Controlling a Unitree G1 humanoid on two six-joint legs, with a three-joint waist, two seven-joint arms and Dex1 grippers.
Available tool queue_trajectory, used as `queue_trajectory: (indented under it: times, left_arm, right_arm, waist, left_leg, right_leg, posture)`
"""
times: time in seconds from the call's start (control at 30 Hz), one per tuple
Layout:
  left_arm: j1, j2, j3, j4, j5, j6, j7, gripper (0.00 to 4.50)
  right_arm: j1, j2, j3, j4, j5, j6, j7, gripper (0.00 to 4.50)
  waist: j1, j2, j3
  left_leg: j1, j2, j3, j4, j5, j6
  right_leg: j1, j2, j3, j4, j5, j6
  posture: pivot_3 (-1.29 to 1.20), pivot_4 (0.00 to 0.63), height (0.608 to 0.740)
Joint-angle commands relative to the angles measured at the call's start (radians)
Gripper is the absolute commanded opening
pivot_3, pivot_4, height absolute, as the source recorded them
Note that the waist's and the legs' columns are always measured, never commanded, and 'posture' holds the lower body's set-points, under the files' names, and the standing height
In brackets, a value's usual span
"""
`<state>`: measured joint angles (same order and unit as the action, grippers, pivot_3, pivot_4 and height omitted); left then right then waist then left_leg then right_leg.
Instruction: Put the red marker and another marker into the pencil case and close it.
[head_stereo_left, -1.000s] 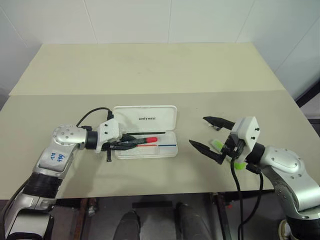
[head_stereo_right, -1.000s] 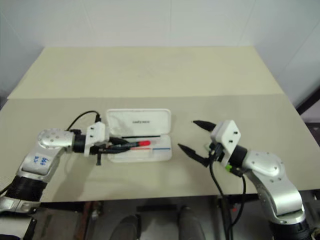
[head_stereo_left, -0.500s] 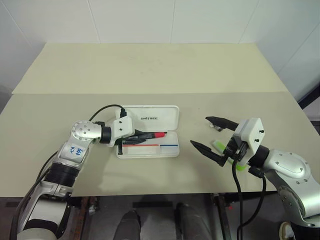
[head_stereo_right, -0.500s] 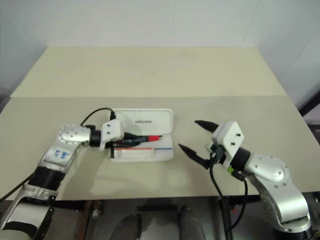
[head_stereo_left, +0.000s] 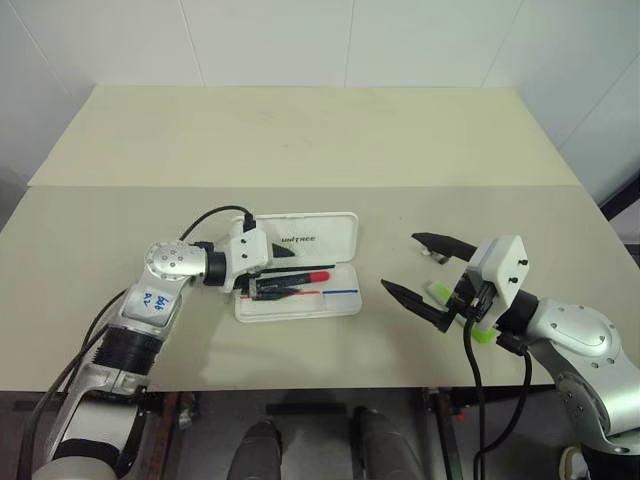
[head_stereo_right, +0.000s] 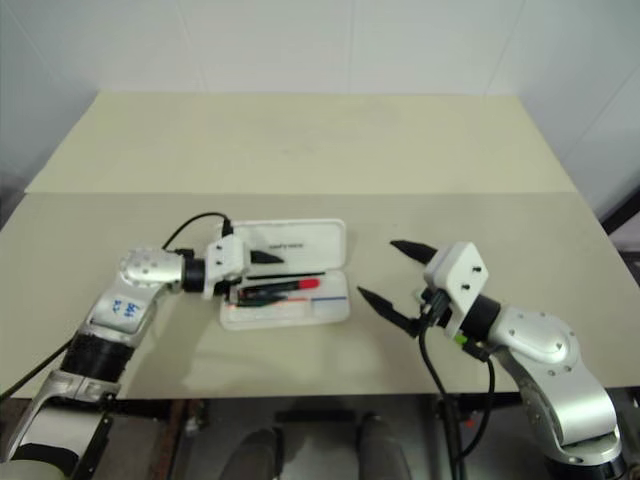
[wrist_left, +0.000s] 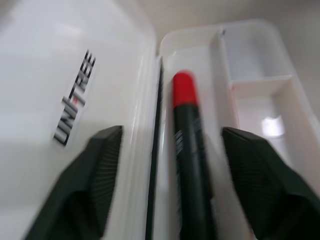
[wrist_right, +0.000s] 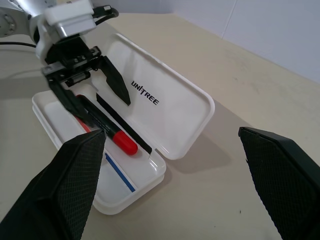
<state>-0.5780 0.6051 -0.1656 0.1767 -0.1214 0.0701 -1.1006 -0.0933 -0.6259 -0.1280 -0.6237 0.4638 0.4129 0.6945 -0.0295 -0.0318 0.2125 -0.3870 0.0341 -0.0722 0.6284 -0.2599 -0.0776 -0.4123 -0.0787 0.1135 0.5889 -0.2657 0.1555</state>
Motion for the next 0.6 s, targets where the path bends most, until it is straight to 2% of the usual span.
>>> queue_trajectory:
  times: [0.03, 0.33, 0.47, 0.6]
  left_arm:
    - [0.017, 0.014, 0.038, -0.091, -0.074, 0.049, -0.033, 4.48]
    - [0.088, 0.066, 0.093, -0.226, -0.180, 0.098, -0.090, 4.48]
    - [0.157, 0.123, 0.196, -0.351, -0.306, 0.159, -0.120, 4.48]
    - [0.194, 0.157, 0.270, -0.444, -0.398, 0.259, -0.084, 4.48]
  right_arm:
    - [-0.007, 0.005, -0.017, -0.005, 0.013, -0.024, -0.001, 4.50]
    - [0.015, 0.014, -0.047, -0.010, 0.045, -0.005, -0.014, 4.50]
    - [0.093, -0.031, -0.177, 0.082, 0.056, 0.012, 0.002, 4.50]
    - [0.177, -0.074, -0.239, 0.146, 0.034, -0.008, 0.035, 4.50]
  waist:
    - [0.000, 0.000, 0.000]
    - [-0.001, 0.000, 0.000]
    - [0.000, 0.000, 0.000]
    - [0.001, 0.000, 0.000]
  left_leg:
    - [0.000, 0.000, 0.000, 0.000, 0.000, 0.000]
    - [0.000, 0.000, 0.000, 0.000, 0.000, 0.000]
    - [0.000, 0.000, 0.000, 0.000, 0.000, 0.000]
    - [0.000, 0.000, 0.000, 0.000, 0.000, 0.000]
  right_leg:
    - [0.000, 0.000, 0.000, 0.000, 0.000, 0.000]
    - [0.000, 0.000, 0.000, 0.000, -0.001, -0.001]
    - [0.000, 0.000, 0.000, 0.000, -0.001, -0.002]
    - [0.001, 0.000, 0.000, 0.000, -0.002, -0.004]
  posture:
    - [0.00, 0.150, 0.740]
    - [0.00, 0.150, 0.740]
    - [0.00, 0.150, 0.740]
    - [0.00, 0.150, 0.740]
